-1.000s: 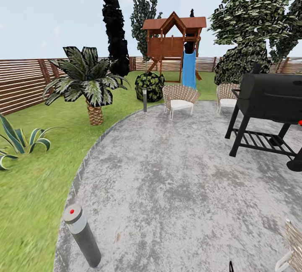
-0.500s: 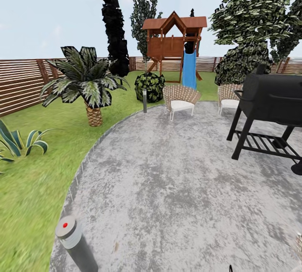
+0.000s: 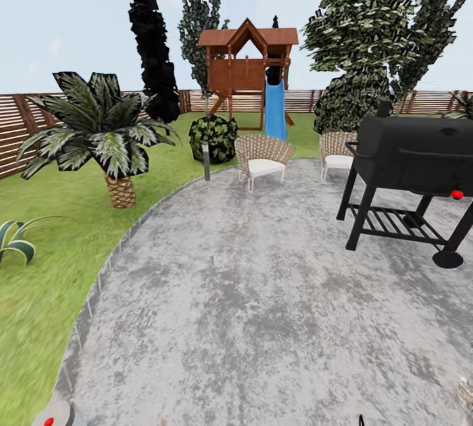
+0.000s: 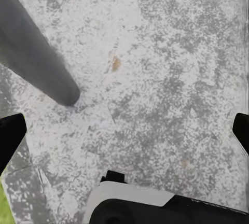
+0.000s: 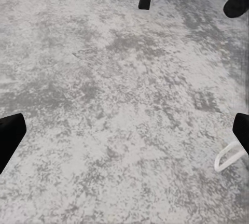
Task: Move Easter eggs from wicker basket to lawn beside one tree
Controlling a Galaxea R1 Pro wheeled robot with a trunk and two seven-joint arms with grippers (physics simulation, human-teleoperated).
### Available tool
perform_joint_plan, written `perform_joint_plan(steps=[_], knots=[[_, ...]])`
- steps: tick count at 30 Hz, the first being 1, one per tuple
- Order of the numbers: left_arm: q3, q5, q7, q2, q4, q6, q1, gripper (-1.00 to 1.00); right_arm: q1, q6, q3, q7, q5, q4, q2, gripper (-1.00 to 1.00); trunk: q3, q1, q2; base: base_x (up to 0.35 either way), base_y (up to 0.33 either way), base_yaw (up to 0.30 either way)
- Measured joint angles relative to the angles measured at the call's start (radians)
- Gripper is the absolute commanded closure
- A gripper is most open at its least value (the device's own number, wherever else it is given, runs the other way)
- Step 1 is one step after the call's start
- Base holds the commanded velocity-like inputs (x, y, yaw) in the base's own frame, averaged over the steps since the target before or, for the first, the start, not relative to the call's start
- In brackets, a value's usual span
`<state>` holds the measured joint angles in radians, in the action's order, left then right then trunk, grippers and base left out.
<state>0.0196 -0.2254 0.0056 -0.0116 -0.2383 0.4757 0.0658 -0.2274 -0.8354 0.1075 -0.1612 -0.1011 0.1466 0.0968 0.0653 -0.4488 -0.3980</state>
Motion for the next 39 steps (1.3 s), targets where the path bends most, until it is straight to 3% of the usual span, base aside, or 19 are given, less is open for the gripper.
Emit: perform_joint_plan(steps=[31, 39], knots=[[-0.003, 0.004, 0.000, 0.002, 0.000, -0.004, 0.000, -1.00, 0.000, 0.001, 0.000, 0.000, -0.003, 0.000, -0.002, -1.00, -0.009, 0.000, 0.000, 0.331, 0.000, -0.287], [-0.003, 0.003, 0.000, 0.002, 0.000, -0.004, 0.000, -1.00, 0.000, 0.002, 0.001, -0.001, -0.002, 0.000, -0.032, -1.00, -0.007, 0.000, 0.000, 0.331, 0.000, -0.256]])
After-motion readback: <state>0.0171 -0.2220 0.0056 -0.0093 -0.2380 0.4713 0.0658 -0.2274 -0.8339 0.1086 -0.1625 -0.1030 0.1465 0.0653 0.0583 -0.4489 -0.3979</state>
